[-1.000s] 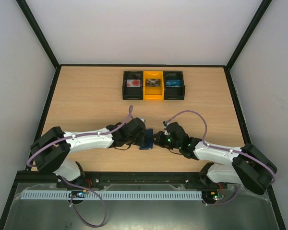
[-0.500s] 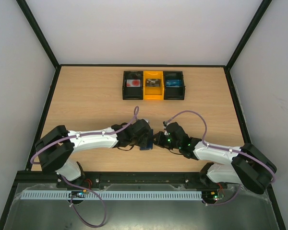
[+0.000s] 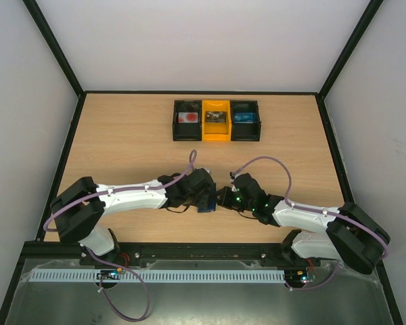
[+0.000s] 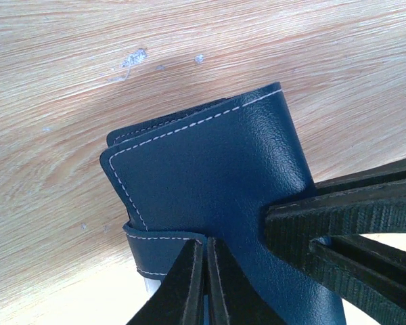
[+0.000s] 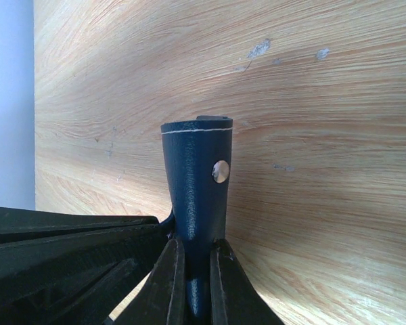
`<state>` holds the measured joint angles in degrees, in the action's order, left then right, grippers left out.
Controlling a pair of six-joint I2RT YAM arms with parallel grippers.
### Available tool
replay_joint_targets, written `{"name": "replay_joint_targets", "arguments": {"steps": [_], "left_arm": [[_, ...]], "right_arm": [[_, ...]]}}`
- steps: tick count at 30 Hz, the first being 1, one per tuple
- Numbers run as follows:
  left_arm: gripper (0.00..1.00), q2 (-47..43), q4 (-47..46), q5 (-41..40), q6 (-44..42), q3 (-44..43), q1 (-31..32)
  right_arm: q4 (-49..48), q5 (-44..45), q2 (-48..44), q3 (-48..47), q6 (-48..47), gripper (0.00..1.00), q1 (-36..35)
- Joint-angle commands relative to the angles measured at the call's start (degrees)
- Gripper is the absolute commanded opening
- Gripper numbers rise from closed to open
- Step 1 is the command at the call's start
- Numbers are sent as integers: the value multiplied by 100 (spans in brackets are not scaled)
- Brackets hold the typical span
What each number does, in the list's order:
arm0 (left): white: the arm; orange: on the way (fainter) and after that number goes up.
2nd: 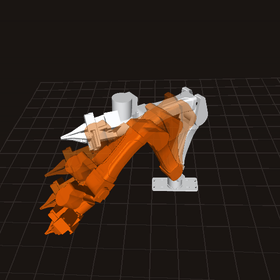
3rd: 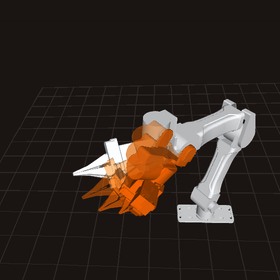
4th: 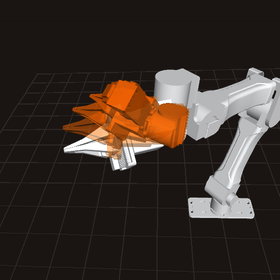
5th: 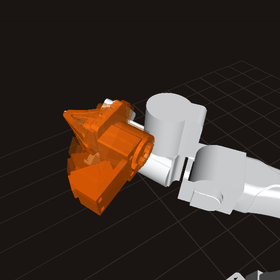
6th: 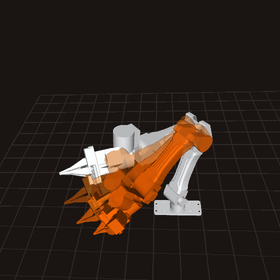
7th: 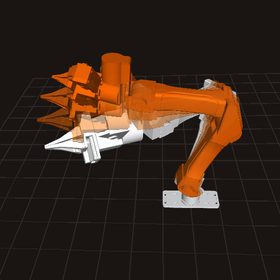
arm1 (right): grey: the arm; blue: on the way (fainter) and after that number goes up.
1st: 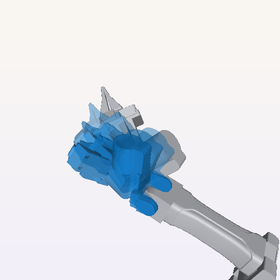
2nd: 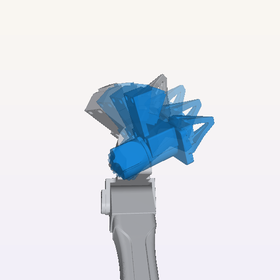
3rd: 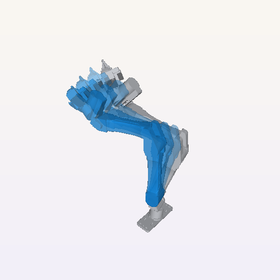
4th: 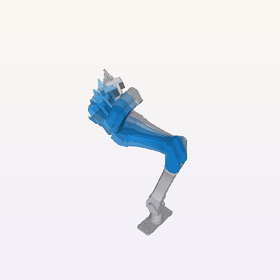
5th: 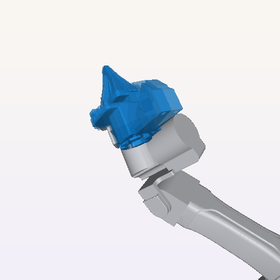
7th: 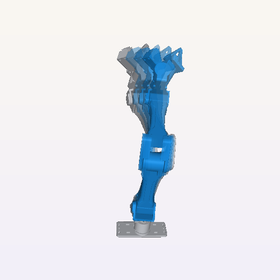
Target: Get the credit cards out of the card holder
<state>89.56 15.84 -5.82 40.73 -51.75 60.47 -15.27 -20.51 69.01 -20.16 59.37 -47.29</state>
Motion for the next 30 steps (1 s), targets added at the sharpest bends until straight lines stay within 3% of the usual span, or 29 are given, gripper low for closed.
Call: {"name": "replay_joint_targets", "arguments": {"steps": [1, 21, 30], "left_arm": [[2, -193, 369, -206, 115, 77, 20], [2, -911, 258, -19, 362, 558, -49], [2, -1429, -250, 436, 505, 761, -154]], "right_arm": [[-44, 330, 6, 63, -177, 2, -21], [84, 845, 451, 111, -410, 2, -23], [1230, 1175, 71, -327, -665, 37, -23]]}}
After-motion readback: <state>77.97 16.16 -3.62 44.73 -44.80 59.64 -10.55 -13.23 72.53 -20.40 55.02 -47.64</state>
